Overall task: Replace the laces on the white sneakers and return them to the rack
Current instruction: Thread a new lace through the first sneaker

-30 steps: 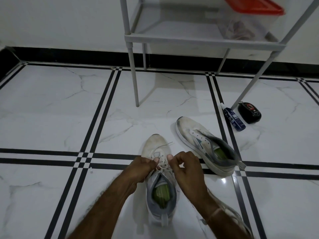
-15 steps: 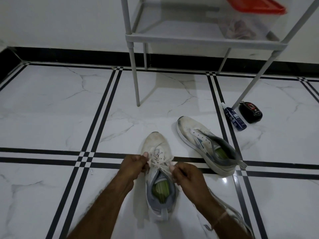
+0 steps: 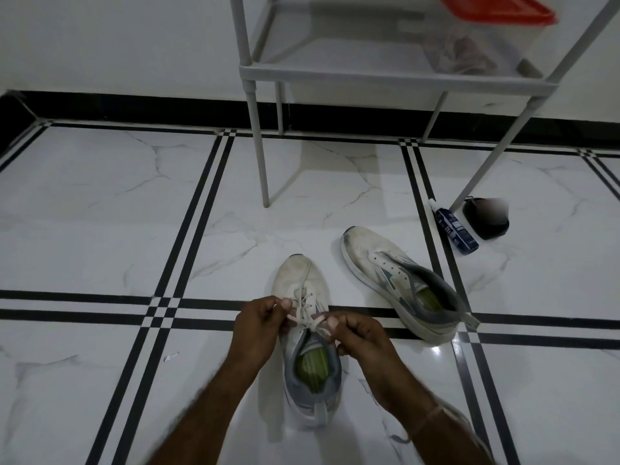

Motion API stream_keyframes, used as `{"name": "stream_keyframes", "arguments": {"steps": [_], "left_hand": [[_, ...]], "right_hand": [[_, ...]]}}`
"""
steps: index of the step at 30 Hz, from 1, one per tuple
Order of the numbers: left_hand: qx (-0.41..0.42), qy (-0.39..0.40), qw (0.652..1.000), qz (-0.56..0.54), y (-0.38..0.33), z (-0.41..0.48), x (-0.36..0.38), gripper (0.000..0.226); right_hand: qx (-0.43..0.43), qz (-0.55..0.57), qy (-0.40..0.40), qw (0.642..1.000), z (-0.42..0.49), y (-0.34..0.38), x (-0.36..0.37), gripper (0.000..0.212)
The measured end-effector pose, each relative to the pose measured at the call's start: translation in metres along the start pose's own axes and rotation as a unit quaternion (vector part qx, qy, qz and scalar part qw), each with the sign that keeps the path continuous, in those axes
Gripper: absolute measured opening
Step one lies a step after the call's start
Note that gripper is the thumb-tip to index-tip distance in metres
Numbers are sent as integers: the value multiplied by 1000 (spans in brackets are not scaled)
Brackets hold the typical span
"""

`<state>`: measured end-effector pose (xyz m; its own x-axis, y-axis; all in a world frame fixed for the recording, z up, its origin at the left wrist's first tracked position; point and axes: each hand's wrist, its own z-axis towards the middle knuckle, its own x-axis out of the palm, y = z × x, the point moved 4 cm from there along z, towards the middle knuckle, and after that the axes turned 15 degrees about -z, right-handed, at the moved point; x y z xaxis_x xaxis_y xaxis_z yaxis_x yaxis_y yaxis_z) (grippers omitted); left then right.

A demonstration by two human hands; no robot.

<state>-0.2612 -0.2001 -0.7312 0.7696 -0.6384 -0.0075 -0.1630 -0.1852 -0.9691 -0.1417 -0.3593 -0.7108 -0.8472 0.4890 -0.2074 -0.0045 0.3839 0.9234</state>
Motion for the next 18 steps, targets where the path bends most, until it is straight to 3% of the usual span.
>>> {"name": "stream_keyframes", "arguments": {"steps": [3,10,18], "left_hand": [[-1,-17,1000,-8,1,-2,1,36],[14,-45,993,112,14,3,-7,38],[-12,-134,985,108,20,5,-8,51]], "right_hand": [[14,44,13,999,0,0,2,29],[95,185,-11,978,8,-8,9,41],[123,181,15,976,26,3,17,37]]}}
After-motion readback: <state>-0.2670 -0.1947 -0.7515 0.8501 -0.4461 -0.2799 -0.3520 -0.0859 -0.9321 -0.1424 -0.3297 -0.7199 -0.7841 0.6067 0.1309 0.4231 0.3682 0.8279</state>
